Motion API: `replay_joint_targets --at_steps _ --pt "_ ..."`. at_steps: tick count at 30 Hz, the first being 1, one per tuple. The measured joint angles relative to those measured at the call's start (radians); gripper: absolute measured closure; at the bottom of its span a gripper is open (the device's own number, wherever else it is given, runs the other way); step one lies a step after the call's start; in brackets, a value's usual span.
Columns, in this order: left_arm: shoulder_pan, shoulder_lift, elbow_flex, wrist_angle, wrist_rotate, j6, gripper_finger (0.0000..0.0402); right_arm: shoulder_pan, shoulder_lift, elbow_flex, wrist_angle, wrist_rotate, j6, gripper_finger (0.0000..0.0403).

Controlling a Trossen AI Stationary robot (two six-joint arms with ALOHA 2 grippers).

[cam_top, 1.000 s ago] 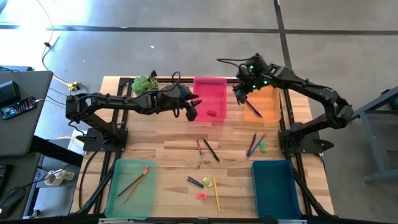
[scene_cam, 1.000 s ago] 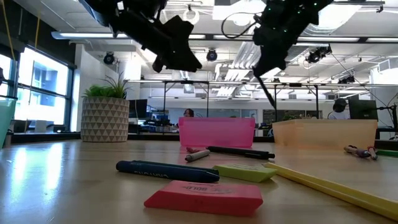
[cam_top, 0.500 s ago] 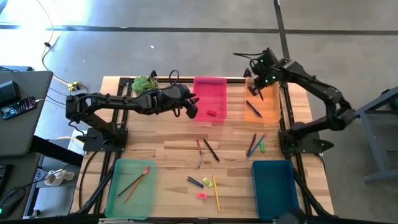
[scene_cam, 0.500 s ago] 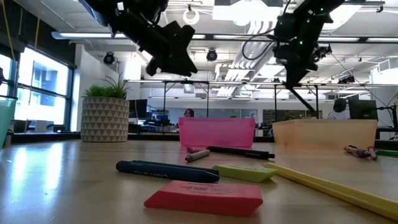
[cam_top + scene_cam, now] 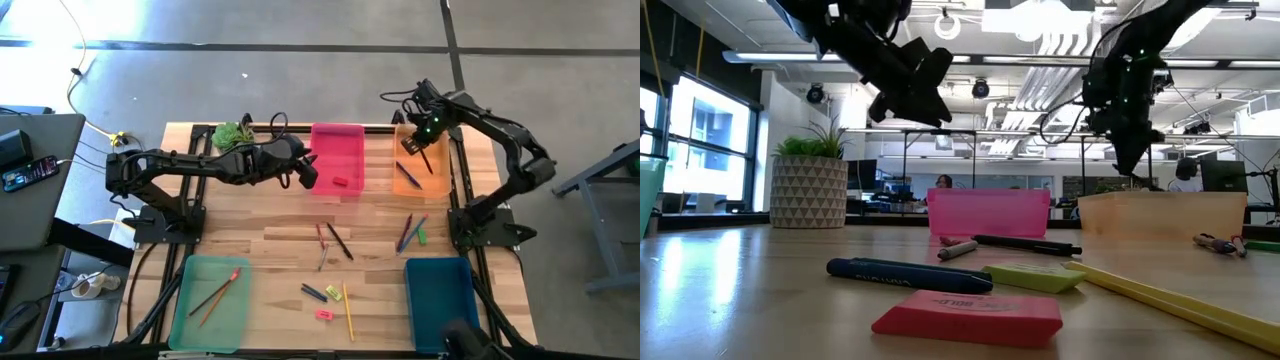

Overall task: Sort crayons/erasers/pens/pencils in bins
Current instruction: Put the left black pen into the orange bin

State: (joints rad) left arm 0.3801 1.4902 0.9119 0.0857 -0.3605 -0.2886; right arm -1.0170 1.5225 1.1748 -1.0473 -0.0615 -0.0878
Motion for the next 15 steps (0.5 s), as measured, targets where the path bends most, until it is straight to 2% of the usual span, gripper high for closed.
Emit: replay_joint_targets --at_steps 6,15 --pt "0.0 0.0 0.0 -0.091 -0.095 -0.058 0.0284 -0.011 0.084 0.0 -0.022 -0.044 -0.022 0.0378" --pt "-0.002 -0.039 0.0 -0.401 -0.095 -0.298 0.0284 -0.01 0.167 0.0 -0.033 -0.044 -0.025 0.0338"
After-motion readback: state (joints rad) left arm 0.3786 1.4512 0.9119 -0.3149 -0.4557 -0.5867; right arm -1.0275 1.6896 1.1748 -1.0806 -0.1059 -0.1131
